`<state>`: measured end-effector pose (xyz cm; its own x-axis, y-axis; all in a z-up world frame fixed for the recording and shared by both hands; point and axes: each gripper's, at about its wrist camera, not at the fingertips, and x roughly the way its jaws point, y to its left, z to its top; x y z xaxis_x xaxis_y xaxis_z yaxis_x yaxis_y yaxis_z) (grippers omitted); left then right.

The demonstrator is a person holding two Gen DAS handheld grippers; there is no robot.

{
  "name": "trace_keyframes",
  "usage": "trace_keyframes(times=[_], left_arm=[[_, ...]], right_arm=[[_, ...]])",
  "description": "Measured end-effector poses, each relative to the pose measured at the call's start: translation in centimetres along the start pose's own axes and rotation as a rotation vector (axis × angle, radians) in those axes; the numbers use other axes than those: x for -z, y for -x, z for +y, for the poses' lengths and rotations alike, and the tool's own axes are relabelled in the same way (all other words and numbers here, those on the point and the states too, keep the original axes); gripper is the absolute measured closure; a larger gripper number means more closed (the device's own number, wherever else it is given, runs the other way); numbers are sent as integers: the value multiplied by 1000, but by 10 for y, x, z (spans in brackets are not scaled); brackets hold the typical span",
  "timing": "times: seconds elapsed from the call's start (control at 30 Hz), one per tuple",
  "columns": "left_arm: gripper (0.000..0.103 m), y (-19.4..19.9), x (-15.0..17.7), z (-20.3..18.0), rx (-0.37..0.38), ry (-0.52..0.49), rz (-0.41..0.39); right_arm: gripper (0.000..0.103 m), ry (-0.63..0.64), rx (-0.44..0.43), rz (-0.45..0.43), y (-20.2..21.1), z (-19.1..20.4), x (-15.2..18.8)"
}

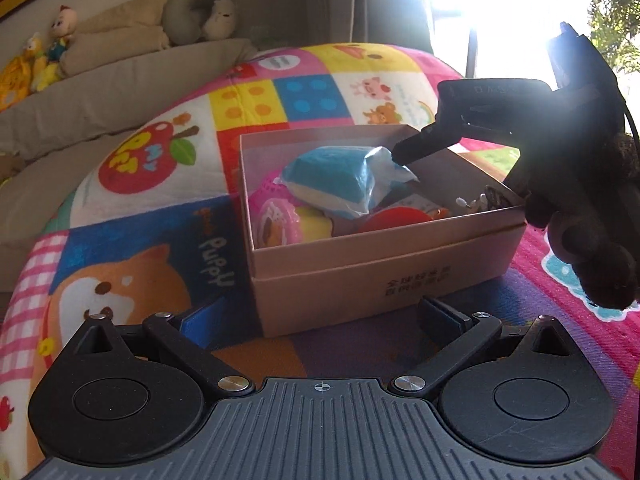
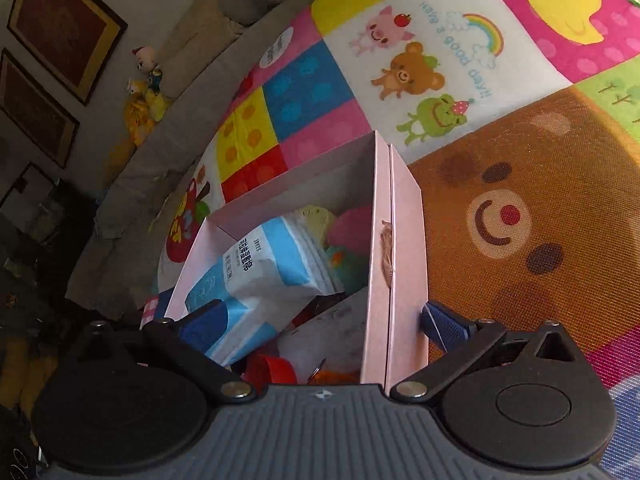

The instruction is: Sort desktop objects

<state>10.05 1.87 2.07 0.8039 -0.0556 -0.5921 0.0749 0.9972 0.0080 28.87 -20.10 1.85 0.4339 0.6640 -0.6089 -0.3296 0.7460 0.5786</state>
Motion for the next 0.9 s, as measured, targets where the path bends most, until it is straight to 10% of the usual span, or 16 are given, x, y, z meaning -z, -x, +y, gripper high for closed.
trace_keyframes(times=[0.3,0.53,0.9], left_arm=[[0,15,16,17,-62,132,80],[0,24,38,-7,-53,123,120],[0,41,55,-25,-116,92,100]], right_arm=[[0,23,164,-267,94,17,73],[0,223,358,-70,97,30,152],[0,391,471,-64,87,47,181]])
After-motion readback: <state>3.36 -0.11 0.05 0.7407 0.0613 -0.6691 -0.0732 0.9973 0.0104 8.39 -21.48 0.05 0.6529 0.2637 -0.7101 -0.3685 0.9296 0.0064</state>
